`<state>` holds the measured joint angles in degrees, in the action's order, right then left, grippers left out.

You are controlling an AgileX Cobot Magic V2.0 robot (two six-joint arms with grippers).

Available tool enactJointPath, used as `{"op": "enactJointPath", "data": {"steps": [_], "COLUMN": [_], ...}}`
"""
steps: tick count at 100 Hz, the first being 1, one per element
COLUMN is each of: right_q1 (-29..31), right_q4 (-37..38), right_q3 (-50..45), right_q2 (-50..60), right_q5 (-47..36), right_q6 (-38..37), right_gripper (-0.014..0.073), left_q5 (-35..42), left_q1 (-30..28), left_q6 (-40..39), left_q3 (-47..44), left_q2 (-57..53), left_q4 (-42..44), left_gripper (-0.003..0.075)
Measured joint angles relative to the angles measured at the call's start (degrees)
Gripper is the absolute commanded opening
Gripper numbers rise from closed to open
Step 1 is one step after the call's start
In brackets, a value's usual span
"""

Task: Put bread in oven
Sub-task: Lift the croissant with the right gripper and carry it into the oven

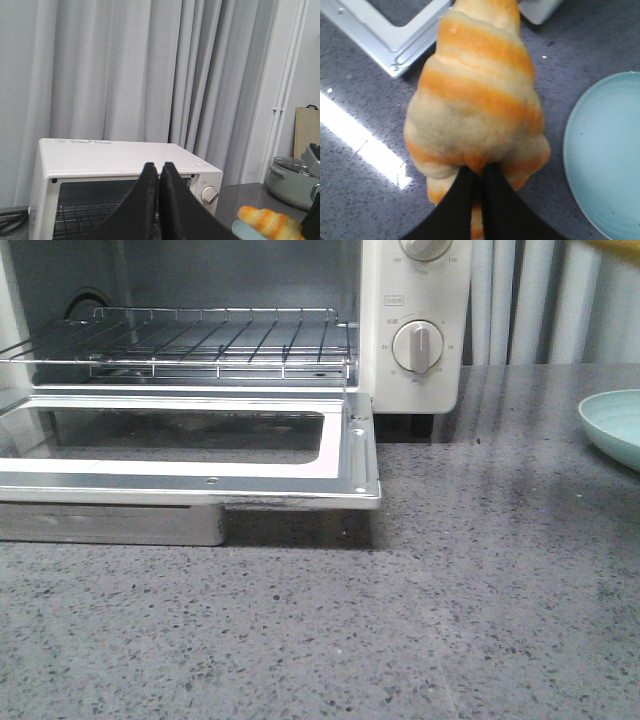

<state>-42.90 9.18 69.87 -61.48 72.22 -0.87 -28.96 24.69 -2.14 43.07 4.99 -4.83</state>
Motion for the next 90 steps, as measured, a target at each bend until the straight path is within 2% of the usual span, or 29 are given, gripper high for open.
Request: {"op": "enactJointPath", "data": {"steps": [22, 44, 73, 90], "right_q1": [-10.33, -15.99, -19.04, -19.04], "right_q4": [0.11, 2.1, 13.74, 22.61], "right_q3": [0.0, 6.58, 20.76, 24.87], "right_q2": [-9.38, -19.27, -29.88, -34.69], "right_q5": [-1.73, -6.43, -7.07, -9.25], "right_q6": [0.14, 1.61, 1.97, 2.01], "right_gripper": [-0.0068, -0.0068, -0.0069, -0.0069], "left_q5": [0.0, 0.0, 0.0, 0.0], "left_q1": [-0.34, -0.34, -0.34, -0.34], "left_q6": [0.0, 0.0, 0.0, 0.0], "left_q3": [0.0, 0.0, 0.0, 0.0], "left_q2": [0.0, 0.0, 0.0, 0.0], "left_q4": [-2.93, -3.19, -3.31, -3.41], "left_gripper": [-0.0022, -0.0021, -0.0021, -0.0021]}}
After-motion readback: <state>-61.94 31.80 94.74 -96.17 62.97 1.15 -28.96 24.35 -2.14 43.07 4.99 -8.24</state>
